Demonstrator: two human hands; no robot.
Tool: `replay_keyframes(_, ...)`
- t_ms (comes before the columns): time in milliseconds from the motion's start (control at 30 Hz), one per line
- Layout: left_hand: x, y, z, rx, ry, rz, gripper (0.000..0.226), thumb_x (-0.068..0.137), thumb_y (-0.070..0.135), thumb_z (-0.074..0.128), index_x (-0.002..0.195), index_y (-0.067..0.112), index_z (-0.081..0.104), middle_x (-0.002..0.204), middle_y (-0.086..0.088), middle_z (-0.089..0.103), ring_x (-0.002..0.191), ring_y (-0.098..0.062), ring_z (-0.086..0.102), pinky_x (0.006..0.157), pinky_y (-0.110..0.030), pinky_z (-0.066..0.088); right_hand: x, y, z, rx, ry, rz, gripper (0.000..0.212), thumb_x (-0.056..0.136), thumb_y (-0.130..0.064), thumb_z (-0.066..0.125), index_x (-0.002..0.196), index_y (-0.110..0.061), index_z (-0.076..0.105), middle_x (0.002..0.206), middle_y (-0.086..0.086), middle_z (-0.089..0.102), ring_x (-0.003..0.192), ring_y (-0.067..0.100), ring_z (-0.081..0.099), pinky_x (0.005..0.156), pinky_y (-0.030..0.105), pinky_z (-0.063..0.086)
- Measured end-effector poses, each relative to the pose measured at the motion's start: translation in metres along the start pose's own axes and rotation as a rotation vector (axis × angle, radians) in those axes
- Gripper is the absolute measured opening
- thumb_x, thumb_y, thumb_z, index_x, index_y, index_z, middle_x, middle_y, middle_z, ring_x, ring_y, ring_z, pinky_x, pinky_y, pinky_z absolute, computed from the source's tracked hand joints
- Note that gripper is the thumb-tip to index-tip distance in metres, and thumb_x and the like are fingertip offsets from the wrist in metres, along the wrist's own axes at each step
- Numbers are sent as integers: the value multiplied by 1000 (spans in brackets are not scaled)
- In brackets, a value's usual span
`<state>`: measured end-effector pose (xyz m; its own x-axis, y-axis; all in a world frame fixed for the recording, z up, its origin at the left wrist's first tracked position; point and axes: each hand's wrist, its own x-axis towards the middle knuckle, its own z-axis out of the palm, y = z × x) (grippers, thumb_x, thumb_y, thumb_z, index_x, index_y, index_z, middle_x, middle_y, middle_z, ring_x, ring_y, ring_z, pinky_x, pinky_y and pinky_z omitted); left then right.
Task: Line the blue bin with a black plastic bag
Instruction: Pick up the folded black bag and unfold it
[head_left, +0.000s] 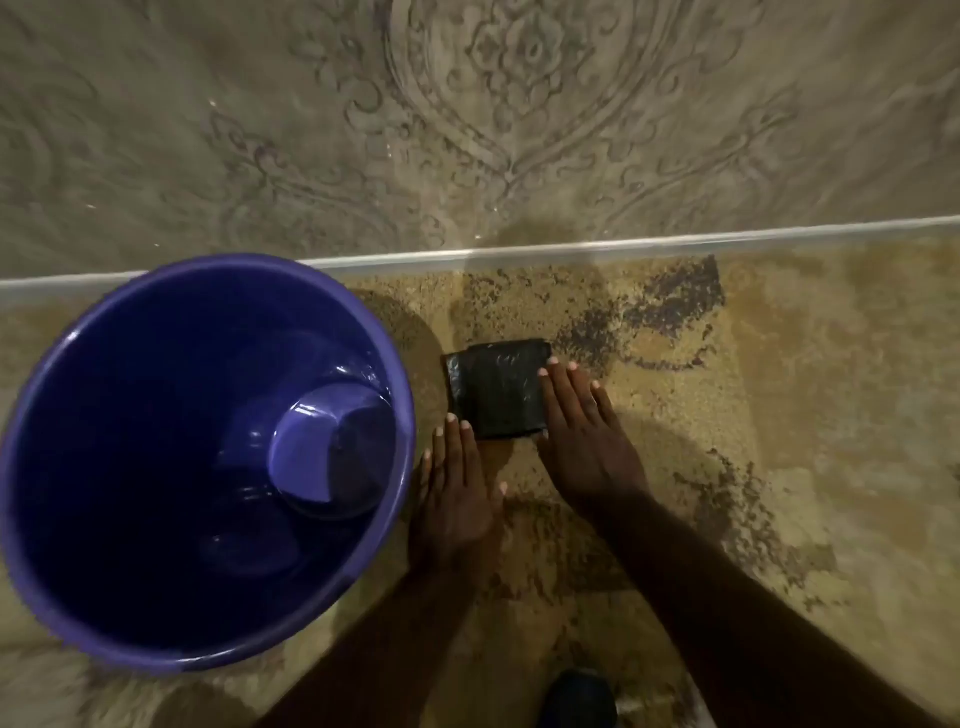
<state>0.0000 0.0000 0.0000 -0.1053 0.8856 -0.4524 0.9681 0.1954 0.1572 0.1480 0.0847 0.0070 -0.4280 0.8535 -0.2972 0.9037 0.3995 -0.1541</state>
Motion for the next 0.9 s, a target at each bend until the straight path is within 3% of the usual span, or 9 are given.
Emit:
replay_keyframes(100, 2, -2, 20, 9, 121, -4, 69, 99, 45, 30, 151, 0, 28, 159, -20, 23, 147, -32, 26, 119, -45, 22, 12, 6, 20, -57, -44, -21, 67, 102, -33, 29, 155, -10, -5, 163, 9, -11, 150, 26, -12, 122, 41, -2)
replay_keyframes(167, 6, -4, 36, 21, 183, 17, 68, 98, 44, 35, 149, -1, 35, 156, -21, 30, 144, -32, 33, 116, -45, 24, 19, 10, 33, -83, -67, -40, 66, 102, -28, 32, 155, -10, -4, 164, 9, -8, 150, 25, -10, 121, 41, -3)
replay_keyframes(267, 15, -9, 52, 38, 159, -19, 75, 96, 44, 48, 153, 1, 25, 160, -19, 20, 148, -31, 25, 119, -44, 18, 26, 13, 47, -90, -83, -39, 68, 101, -21, 38, 155, -12, -3, 164, 8, -6, 150, 24, -8, 119, 39, -4)
replay_keyframes(433, 24, -19, 76, 79, 39, -45, 80, 100, 50, 30, 155, 4, -4, 163, -18, -9, 152, -31, 1, 121, -45, 1, 42, 13, 66, -101, -108, -84, 68, 100, -16, 39, 155, -11, -1, 164, 8, -5, 151, 25, -5, 119, 37, -2)
replay_keyframes(667, 26, -28, 94, 35, -95, -79, 77, 101, 49, 28, 156, 4, -3, 164, -20, -5, 152, -33, 0, 122, -46, 7, 61, 12, 81, -60, -229, -94, 65, 102, -20, 38, 156, -17, 3, 164, 4, -4, 151, 23, -3, 121, 38, 6)
replay_keyframes(900, 34, -31, 88, -22, -205, -132, 76, 102, 50, 28, 157, 8, -5, 165, -15, -6, 152, -30, 0, 121, -43, 4, 68, 11, 85, -85, -173, -74, 58, 100, -17, 40, 154, -15, 19, 164, 7, 11, 150, 26, 12, 120, 39, 12)
